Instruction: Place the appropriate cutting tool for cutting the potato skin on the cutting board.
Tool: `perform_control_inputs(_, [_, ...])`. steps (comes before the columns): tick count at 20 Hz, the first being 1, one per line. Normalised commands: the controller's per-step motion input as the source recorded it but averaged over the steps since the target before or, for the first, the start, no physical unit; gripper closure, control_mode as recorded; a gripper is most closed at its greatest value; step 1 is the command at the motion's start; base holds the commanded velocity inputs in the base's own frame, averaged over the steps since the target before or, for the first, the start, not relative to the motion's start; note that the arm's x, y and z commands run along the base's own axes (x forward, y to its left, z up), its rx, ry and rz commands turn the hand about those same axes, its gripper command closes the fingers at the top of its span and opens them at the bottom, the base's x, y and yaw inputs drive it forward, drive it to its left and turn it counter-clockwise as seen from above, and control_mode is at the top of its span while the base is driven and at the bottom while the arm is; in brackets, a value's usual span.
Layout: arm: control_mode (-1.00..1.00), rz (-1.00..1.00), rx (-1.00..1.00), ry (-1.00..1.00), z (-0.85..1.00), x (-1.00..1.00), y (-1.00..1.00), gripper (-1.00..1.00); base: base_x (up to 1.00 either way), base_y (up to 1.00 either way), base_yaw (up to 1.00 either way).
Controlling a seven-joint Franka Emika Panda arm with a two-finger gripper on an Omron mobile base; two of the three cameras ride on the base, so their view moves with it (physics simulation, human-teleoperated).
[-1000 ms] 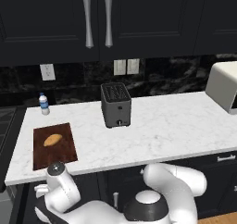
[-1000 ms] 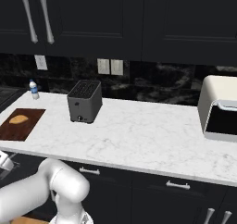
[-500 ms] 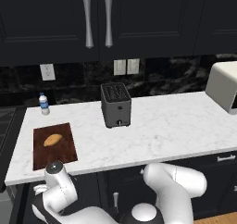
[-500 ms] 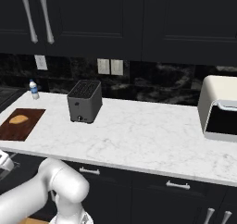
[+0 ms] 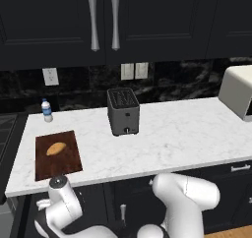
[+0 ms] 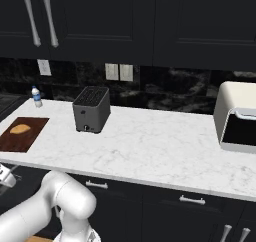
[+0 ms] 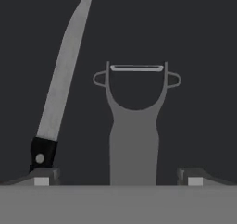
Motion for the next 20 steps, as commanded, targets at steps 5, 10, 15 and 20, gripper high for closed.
perform_control_inputs(5, [-1.00,0.00,0.00,0.00,-0.13,-0.08,0.01,-1.00,0.00,0.00,0.00])
perform_control_inputs(10, [-1.00,0.00,0.00,0.00,-0.08,0.00,0.00,-1.00,0.00,0.00,0.00])
perform_control_inputs(15, [-1.00,0.00,0.00,0.00,-0.16,0.00,0.00,-1.00,0.00,0.00,0.00])
perform_control_inputs(20, [-1.00,0.00,0.00,0.00,-0.19,0.00,0.00,-1.00,0.00,0.00,0.00])
